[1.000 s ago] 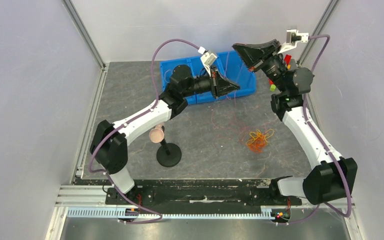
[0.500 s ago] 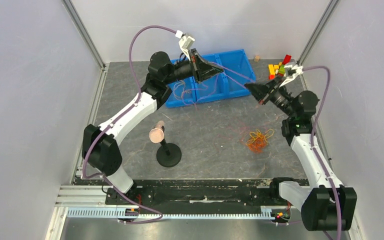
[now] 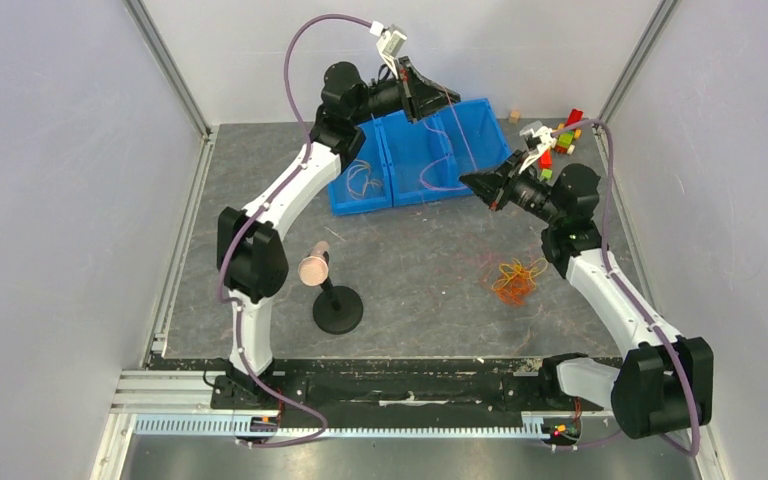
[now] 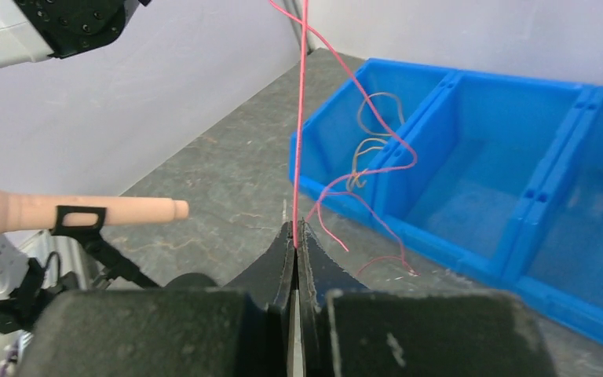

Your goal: Untangle the cables

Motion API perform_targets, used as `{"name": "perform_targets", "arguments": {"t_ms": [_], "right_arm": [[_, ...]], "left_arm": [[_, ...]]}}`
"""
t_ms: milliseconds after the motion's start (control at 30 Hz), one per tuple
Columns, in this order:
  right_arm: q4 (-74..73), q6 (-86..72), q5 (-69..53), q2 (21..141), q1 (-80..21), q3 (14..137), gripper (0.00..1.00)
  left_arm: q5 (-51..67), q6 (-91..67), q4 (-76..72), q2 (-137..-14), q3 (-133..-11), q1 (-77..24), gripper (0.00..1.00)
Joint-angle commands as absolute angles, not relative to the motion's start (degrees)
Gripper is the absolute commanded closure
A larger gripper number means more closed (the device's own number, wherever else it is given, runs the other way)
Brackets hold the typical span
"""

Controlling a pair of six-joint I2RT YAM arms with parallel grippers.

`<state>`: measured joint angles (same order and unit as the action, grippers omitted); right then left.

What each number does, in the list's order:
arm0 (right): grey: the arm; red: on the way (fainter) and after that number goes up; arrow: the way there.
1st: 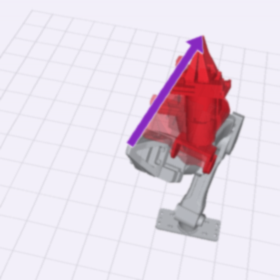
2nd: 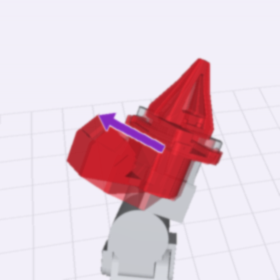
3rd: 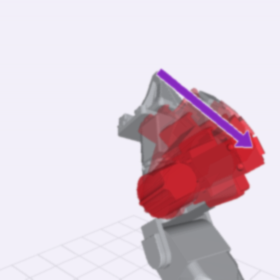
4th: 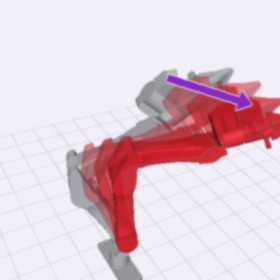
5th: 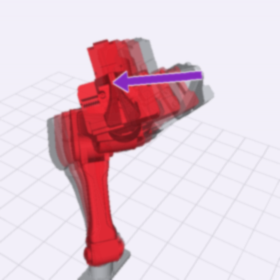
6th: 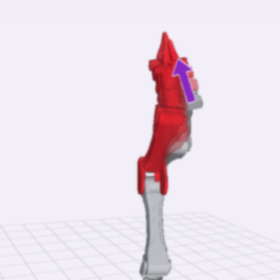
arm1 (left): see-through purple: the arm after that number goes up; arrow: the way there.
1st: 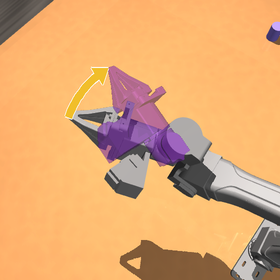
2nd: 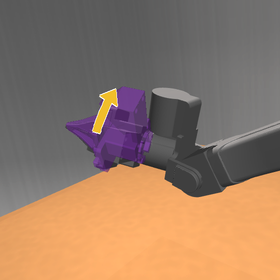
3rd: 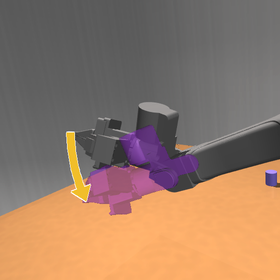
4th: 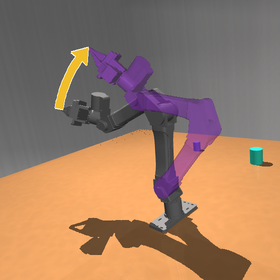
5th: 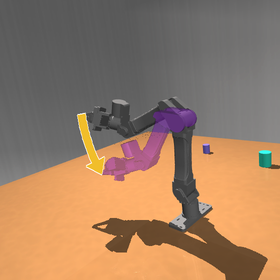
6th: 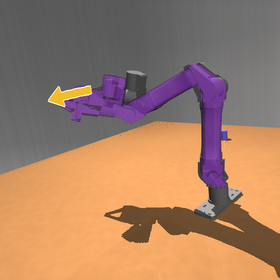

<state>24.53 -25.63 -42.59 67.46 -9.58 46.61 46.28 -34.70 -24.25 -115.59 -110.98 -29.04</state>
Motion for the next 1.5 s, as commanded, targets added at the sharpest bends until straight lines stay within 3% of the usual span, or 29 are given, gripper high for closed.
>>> {"name": "perform_targets", "arguments": {"t_ms": [0, 133, 200, 233, 300, 467, 500, 633, 800, 1000, 1400, 1433, 1467], "right_arm": [[23.18, -20.42, -39.24, 68.47, -8.78, 50.35, 1.0], [28.93, -22.76, -38.63, 70.71, -8.74, 54.29, 1.0], [31.87, -23.96, -36.6, 72.26, -8.77, 56.49, 1.0], [32.68, -24.36, -35.97, 73.69, -8.78, 57.98, 1.0], [33.13, -24.76, -35.33, 76.71, -8.79, 61.65, 1.0], [31.88, -23.11, -36.98, 79.55, -8.78, 65.64, 1.0], [32.43, -23.45, -37.61, 79.54, -8.79, 65.32, 1.0], [37.54, -27.53, -39.96, 79.88, -8.96, 63.99, 1.0], [35.92, -27.35, -41.63, 80.31, -9.29, 66.54, 1.0], [32.18, -23.97, -43.71, 79.51, -10.53, 67.26, 1.0], [34.34, -26.05, -45.0, 78.68, -11.86, 67.39, 1.0], [34.58, -26.27, -44.92, 78.63, -11.82, 67.71, 1.0], [34.67, -26.46, -44.93, 78.57, -11.8, 68.16, 1.0]], "left_arm": [[48.3, -29.93, -22.16, -119.19, -117.81, -27.77, 0.98], [48.17, -22.36, -15.33, -119.71, -118.33, -27.05, 0.97], [47.72, -16.57, -10.96, -119.75, -117.93, -26.69, 0.93], [48.02, -13.47, -9.76, -119.77, -117.23, -26.35, 0.85], [49.36, -11.81, -8.44, -120.21, -116.92, -25.26, 0.6], [61.24, -18.61, -9.58, -119.57, -116.28, -21.89, 0.28], [62.49, -16.69, -9.36, -117.86, -113.82, -21.98, 0.27], [63.58, -9.15, -8.52, -112.65, -105.65, -23.59, 0.24], [63.86, -5.43, -8.96, -111.57, -104.49, -24.57, 0.23], [56.62, 8.02, -7.25, -106.51, -99.65, -27.13, 0.21], [60.45, 0.69, -9.62, -110.32, -102.31, -28.39, 0.2], [59.89, -0.63, -10.58, -110.51, -102.15, -28.37, 0.23], [59.7, -1.81, -11.34, -110.72, -102.07, -28.27, 0.33]]}}
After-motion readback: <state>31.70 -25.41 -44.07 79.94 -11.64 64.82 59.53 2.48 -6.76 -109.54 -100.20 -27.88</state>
